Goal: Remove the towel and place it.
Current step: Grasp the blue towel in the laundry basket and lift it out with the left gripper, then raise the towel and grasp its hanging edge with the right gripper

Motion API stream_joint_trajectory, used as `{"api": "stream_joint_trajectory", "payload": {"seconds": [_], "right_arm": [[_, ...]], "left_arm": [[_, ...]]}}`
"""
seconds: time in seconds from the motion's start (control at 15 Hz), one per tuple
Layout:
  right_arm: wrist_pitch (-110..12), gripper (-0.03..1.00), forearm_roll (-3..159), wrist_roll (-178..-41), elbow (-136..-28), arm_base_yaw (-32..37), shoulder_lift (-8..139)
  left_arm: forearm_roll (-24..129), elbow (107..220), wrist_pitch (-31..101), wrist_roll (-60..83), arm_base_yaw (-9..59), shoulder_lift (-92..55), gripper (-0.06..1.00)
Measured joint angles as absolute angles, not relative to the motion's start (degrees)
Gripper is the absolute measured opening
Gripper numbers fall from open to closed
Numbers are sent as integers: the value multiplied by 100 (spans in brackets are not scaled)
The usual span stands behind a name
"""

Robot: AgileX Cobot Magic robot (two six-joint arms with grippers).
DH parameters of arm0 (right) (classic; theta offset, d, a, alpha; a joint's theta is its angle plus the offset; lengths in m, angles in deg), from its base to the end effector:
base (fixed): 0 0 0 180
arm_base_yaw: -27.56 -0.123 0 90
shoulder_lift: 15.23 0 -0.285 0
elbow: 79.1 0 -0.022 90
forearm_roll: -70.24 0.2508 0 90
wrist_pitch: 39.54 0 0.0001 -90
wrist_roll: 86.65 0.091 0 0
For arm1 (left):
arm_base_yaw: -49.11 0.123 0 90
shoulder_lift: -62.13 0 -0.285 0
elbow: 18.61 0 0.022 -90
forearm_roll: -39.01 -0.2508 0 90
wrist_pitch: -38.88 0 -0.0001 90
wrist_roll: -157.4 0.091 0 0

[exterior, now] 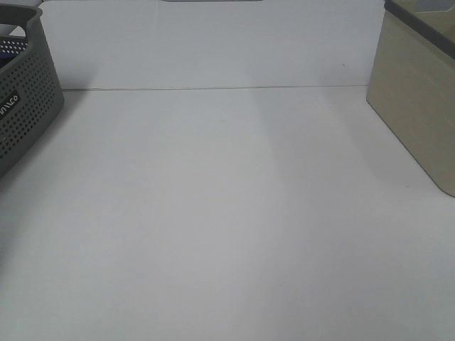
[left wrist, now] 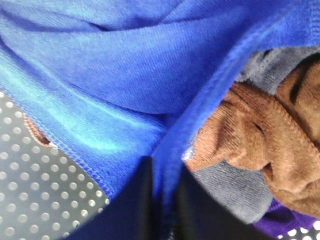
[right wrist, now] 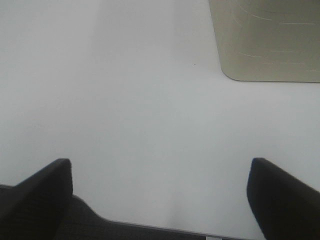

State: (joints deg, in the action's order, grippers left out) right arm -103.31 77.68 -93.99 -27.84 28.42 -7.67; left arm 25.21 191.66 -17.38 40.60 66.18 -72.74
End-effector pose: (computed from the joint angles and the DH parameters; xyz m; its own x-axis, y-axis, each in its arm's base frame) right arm -0.0029 0.0106 0.2607 -0.5285 -0.0620 -0.8466 -0.1207 0.9927 0.0026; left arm 0.4532 0.1581 0.1992 -0.6261 0.7770 0.0652 0.7347 0.5600 0.3829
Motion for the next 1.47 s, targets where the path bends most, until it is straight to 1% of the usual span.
{"api": "stream_joint_trajectory", "payload": {"seconds": [0.07, 0.33, 0.6, 0.67, 0.8, 0.93, 1.13, 1.4, 1.47], "right_arm": [[-10331, 91, 7768, -9399, -2784, 2842, -767], [-10331, 91, 7768, -9399, -2784, 2842, -767], [-10331, 91, 7768, -9399, -2784, 2842, -767], [-10331, 91, 7768, -9399, -2784, 2842, -767], [-10331, 91, 7768, -9399, -2784, 2842, -767], [-10331, 91, 7768, -9399, -2784, 2842, -767], [-10331, 91, 7768, -9399, -2784, 2842, -767], [-10331, 91, 7774, -9399, -2784, 2842, -767], [-10331, 91, 7797, -9399, -2784, 2842, -767]], "left_arm": [[2429, 19166, -1853, 4060, 6618, -7240, 0], [2337, 19166, -2323, 4026, 6618, -6850, 0], [2440, 19166, -2575, 3768, 6618, -6014, 0], [2647, 19166, -2735, 3739, 6618, -5590, 0], [2830, 19166, -2741, 3739, 6578, -5252, 0], [2864, 19166, -2747, 3734, 6355, -4851, 0], [2784, 19166, -2712, 3476, 5748, -4323, 0], [2228, 19171, -2620, 3023, 5026, -3750, 0], [2131, 19194, -2620, 2972, 4945, -3693, 0]]}}
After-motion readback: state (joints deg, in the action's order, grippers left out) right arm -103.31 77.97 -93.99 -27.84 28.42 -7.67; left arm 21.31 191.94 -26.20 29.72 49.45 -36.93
